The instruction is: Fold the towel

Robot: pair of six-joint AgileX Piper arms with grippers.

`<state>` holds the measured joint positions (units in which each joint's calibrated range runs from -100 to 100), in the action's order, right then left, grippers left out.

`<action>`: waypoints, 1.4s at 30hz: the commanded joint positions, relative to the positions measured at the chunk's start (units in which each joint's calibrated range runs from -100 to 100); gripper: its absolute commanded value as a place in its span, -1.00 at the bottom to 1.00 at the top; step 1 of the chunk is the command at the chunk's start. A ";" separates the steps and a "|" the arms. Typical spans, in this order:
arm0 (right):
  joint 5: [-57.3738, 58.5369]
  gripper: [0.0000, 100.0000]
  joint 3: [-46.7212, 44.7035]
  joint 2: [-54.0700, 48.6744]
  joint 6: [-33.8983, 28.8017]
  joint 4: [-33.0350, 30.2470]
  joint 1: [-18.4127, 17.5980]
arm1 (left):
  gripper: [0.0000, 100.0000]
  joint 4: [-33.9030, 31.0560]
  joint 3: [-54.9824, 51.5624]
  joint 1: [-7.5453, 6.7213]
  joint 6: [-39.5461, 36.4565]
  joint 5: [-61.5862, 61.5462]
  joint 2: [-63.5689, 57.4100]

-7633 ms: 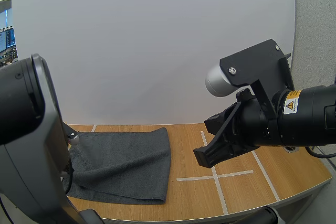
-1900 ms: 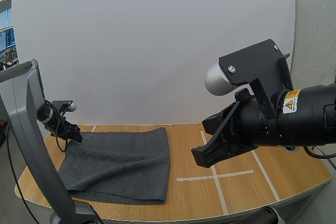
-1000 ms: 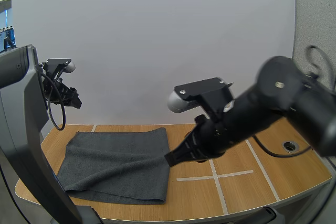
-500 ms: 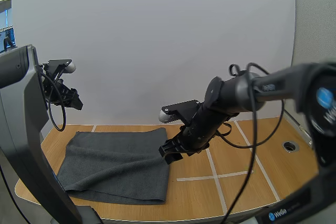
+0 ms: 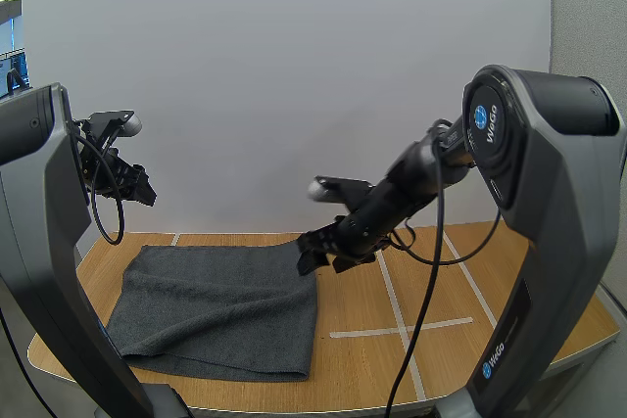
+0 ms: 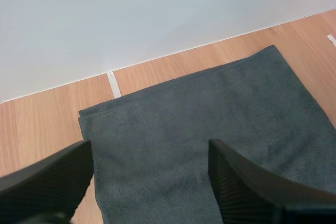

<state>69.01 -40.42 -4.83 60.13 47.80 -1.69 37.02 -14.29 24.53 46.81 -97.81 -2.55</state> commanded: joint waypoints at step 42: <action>15.71 0.87 1.96 23.47 22.11 22.21 2.19 | -1.00 0.49 0.01 0.13 -2.57 -2.19 -6.60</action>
<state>86.55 -38.10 17.90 81.19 70.92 2.27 36.90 -14.29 24.53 44.97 -99.00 -7.18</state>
